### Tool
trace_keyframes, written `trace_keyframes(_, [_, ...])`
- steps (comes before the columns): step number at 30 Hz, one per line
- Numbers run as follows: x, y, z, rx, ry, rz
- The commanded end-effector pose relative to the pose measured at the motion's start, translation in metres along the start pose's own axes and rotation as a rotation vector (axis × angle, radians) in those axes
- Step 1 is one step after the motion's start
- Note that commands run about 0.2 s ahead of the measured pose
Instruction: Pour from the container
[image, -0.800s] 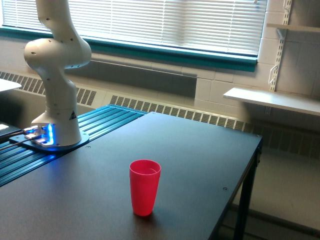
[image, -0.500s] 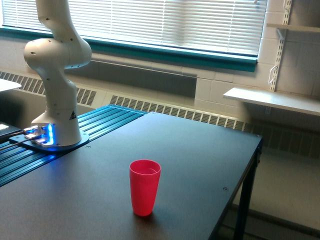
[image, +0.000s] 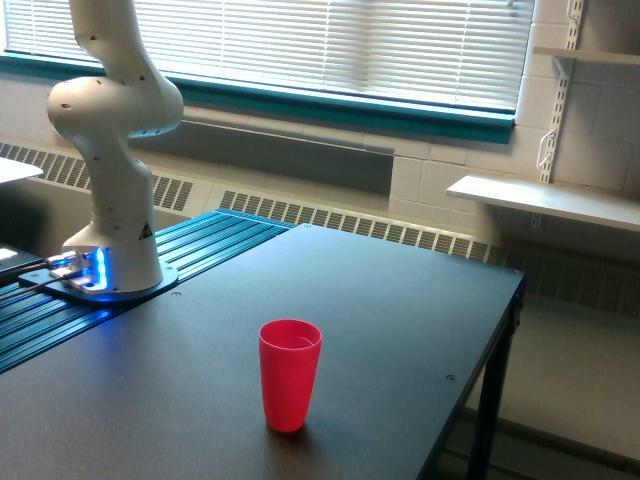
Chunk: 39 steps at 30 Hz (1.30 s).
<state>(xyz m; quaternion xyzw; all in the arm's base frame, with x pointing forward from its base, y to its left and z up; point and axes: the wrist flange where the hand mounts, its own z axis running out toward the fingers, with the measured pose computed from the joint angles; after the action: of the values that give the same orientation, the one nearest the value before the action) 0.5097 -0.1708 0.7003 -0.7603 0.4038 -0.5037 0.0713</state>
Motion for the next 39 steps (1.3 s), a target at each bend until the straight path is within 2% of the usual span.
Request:
trace_keyframes(1, [-0.02, 0.022, 0.014, -0.083, -0.068, 0.099])
trace_keyframes(5, [-0.03, 0.037, 0.02, -0.133, -0.108, 0.144])
trace_keyframes(10, [-0.042, 0.052, 0.022, -0.185, -0.129, 0.156])
trace_keyframes(13, [-0.048, 0.063, 0.022, -0.207, -0.143, 0.194])
trace_keyframes(21, [-0.056, 0.09, 0.019, -0.284, -0.152, 0.244])
trace_keyframes(25, [-0.064, 0.103, 0.022, -0.341, -0.158, 0.232])
trace_keyframes(27, [-0.069, 0.107, 0.025, -0.354, -0.164, 0.242])
trace_keyframes(30, [-0.076, 0.119, 0.031, -0.367, -0.183, 0.307])
trace_keyframes(39, [-0.106, 0.161, 0.052, -0.455, -0.252, 0.477])
